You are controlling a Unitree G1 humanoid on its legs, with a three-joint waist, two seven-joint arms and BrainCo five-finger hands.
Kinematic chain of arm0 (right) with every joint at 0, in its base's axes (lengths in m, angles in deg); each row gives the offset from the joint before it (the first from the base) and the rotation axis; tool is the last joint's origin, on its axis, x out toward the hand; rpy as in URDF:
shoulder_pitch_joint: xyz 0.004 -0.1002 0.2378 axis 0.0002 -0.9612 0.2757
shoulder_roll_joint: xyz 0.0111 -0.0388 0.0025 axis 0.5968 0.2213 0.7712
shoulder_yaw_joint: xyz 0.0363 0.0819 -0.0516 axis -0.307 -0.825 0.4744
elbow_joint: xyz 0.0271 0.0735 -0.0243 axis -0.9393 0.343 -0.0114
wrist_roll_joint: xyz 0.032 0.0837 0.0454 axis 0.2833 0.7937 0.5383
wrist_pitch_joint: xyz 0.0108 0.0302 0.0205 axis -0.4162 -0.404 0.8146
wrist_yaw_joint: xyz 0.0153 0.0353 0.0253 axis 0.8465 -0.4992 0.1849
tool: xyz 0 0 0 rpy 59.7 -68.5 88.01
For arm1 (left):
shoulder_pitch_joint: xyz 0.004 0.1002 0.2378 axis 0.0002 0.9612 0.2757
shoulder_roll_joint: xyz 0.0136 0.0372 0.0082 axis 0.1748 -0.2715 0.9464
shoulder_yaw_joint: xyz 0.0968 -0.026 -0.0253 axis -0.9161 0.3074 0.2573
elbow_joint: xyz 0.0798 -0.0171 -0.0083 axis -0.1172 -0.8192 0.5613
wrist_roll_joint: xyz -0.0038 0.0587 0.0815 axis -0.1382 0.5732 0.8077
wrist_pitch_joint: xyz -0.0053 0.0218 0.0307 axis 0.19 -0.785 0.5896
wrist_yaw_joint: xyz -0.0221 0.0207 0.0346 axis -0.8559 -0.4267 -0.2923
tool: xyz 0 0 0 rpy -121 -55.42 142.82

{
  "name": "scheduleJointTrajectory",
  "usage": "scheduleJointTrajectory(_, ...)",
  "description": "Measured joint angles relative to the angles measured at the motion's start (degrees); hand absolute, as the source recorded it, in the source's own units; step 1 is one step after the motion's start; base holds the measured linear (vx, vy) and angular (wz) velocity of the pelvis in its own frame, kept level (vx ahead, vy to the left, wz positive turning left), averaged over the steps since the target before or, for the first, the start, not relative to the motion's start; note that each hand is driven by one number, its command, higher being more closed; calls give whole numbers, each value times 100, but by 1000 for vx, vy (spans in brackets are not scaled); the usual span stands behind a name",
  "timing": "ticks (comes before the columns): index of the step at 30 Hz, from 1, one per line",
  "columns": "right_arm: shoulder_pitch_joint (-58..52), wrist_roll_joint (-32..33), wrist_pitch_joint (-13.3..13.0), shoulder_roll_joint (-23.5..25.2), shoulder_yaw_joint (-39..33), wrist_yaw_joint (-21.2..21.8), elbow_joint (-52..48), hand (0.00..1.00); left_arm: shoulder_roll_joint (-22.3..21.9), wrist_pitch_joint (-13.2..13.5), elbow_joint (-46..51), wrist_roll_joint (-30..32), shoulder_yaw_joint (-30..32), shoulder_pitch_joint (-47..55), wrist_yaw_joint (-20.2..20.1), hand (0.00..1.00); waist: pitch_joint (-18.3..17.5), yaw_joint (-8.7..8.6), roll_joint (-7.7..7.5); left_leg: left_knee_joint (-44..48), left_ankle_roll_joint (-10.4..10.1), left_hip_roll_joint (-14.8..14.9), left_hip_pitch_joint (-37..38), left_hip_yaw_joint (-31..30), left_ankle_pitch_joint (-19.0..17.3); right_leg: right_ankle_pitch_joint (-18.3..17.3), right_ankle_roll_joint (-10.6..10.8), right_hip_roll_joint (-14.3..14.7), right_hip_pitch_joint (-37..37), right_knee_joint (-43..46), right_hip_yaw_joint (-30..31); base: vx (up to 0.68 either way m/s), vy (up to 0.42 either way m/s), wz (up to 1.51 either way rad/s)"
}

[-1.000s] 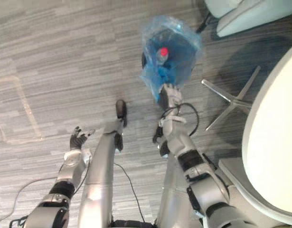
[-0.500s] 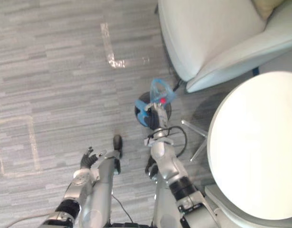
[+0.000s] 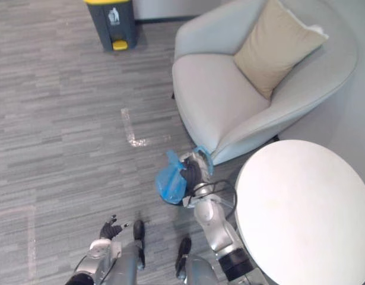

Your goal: Gather rubbish on tea table into small bin, then transfer packed bag to large trash can.

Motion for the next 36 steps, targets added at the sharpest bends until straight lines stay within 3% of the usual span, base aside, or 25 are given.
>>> scheduleJointTrajectory(2,-123,299,-111,-343,134,262,-230,100,123,-18,1251,90,-300,469,-28,0,-139,-1,3,-163,-6,-30,181,-9,22,4,-3,6,180,-103,9,45,-9,-1)
scheduleJointTrajectory(3,-176,312,-131,-409,120,271,-299,100,149,133,1629,-38,-342,679,-139,0,-181,0,3,-165,-6,-48,184,-10,22,5,-2,5,183,-112,12,31,5,0)
scheduleJointTrajectory(4,-296,521,-155,-525,85,380,-457,100,155,182,2442,294,-453,1126,-231,0,-307,7,23,-231,-6,-56,197,-11,22,19,5,3,184,-173,28,11,8,-3)
scheduleJointTrajectory(11,-301,1220,-371,-867,104,671,-828,100,149,260,3890,1263,-683,1317,-207,0,-450,26,183,-556,3,-139,571,-18,84,53,50,-12,377,-257,87,1,14,-3)
scheduleJointTrajectory(18,-104,1805,-498,-1258,155,937,-886,100,494,526,4460,1448,-731,956,-230,0,-679,-12,338,-556,35,-192,687,9,109,104,86,-39,464,-281,177,-1,19,-5)
scheduleJointTrajectory(22,193,1951,-499,-1428,323,1084,-890,100,656,526,4580,1437,-822,862,-303,0,-749,-53,407,-590,36,-167,697,107,111,190,53,2,448,-370,292,-37,15,-13)
scheduleJointTrajectory(36,872,2513,-517,-1422,758,1331,-1086,100,972,597,4810,1317,-1549,-3,-799,0,-910,-177,423,-592,67,-171,743,237,173,349,51,11,454,-476,462,-7,22,-6)
